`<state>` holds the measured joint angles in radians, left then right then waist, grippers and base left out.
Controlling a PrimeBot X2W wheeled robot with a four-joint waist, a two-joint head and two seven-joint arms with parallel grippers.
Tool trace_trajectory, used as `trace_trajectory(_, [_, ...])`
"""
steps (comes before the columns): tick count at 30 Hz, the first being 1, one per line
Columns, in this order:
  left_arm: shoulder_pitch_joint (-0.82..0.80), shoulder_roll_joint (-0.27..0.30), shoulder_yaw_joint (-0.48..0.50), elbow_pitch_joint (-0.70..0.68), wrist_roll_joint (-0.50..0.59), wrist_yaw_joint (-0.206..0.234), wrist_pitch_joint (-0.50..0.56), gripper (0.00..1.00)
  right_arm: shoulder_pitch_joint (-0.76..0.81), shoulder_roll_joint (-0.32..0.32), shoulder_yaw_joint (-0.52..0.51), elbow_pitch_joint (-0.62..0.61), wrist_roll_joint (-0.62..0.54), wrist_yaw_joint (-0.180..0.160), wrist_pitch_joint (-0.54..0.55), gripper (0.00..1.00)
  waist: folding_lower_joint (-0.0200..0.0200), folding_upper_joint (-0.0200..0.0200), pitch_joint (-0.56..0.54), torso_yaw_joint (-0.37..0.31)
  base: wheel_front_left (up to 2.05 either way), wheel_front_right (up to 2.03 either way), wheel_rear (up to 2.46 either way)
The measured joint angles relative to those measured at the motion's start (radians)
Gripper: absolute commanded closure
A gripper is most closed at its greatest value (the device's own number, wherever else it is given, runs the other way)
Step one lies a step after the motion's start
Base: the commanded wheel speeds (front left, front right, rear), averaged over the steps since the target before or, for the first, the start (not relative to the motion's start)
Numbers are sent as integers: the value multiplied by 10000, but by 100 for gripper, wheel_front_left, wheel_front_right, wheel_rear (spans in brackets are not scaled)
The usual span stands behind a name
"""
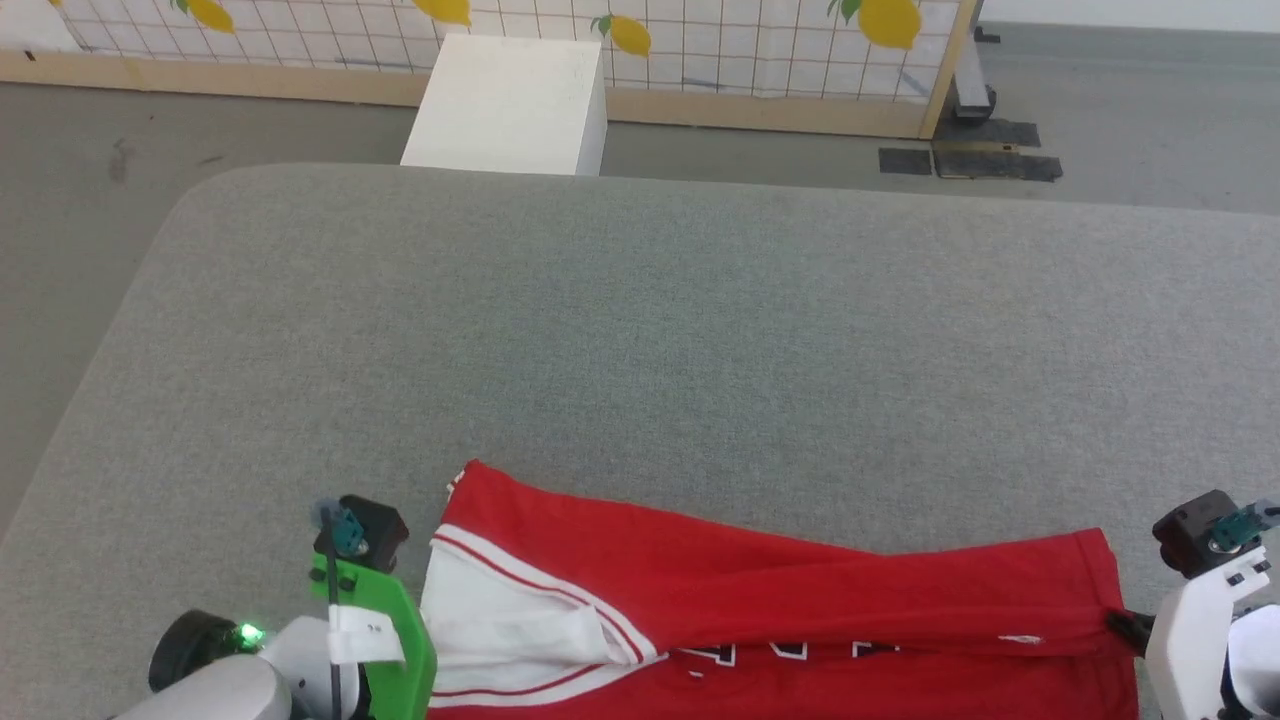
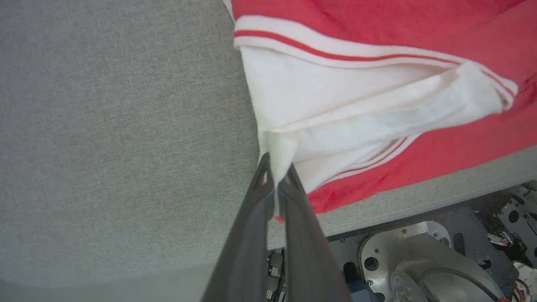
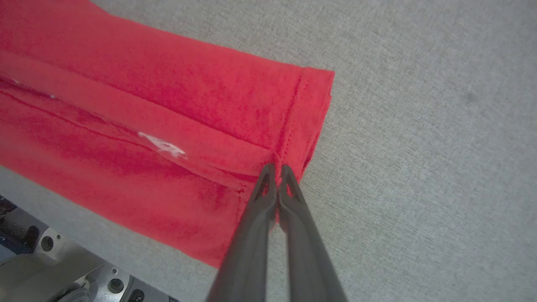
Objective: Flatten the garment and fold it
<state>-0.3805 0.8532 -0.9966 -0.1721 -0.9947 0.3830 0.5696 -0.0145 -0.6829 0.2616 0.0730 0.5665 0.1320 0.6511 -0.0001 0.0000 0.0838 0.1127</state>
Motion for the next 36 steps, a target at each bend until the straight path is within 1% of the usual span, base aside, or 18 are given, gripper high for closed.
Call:
trace_trajectory(5, [12, -67, -433, 203, 94, -178, 322, 100, 3, -115, 303, 180, -109, 0, 0, 100, 0, 0, 166, 6, 0, 0, 0])
trace_trajectory(9, [15, -347, -646, 543, 184, -278, 360, 100, 3, -96, 474, 416, -109, 0, 35, 100, 0, 0, 275, -7, 0, 0, 0])
trace_trajectory(10, [15, -430, -706, 663, 203, -316, 359, 96, 2, -71, 510, 493, -100, 0, 61, 100, 0, 0, 295, -16, 0, 0, 0])
trace_trajectory(11, [15, -474, -769, 734, 238, -347, 359, 62, 2, -46, 523, 546, -100, 0, 59, 71, 0, 0, 310, -22, 0, 0, 0])
trace_trajectory(12, [14, -531, -838, 846, 297, -401, 359, 0, -6, 6, 504, 617, -84, 0, 59, 0, 0, 0, 324, -30, 0, 0, 0])
trace_trajectory(15, [13, -702, -907, 1164, 376, -495, 288, 0, -53, 148, 520, 725, 58, 0, 153, 0, 0, 0, 297, -43, 0, 0, 0])
trace_trajectory(18, [13, -807, -826, 1361, 376, -522, -31, 0, -81, 472, 267, 849, 508, -2, 221, 0, 0, 0, 168, -64, 0, 0, 0])
trace_trajectory(21, [9, -984, -617, 1360, 376, -539, -487, 0, -102, 571, 86, 865, 903, 0, 355, 0, 0, 0, -51, -74, 0, 0, 0])
trace_trajectory(25, [-17, -1051, -119, 1283, 355, -566, -1271, 0, -221, 652, -359, 677, 1394, -2, 447, 0, 0, 0, -410, -82, 0, 0, 0])
trace_trajectory(28, [-50, -1124, 353, 1225, 355, -493, -2021, 0, -273, 786, -830, 405, 1653, -2, 483, 0, 0, 0, -688, -83, 0, 0, 0])
trace_trajectory(30, [-68, -1204, 669, 1223, 384, -460, -2642, 0, -273, 989, -1225, 238, 1716, -2, 483, 0, 0, 0, -857, -80, 0, 0, 0])
trace_trajectory(32, [-68, -1277, 926, 1283, 447, -372, -3262, 0, -272, 1241, -1580, 96, 1697, 0, 476, 0, 0, 0, -980, -74, 0, 0, 0])
trace_trajectory(36, [-41, -1409, 1432, 1494, 924, -157, -4832, 0, -207, 1898, -2330, -36, 1350, -2, 468, 0, 0, 0, -1095, -54, 0, 0, 0])
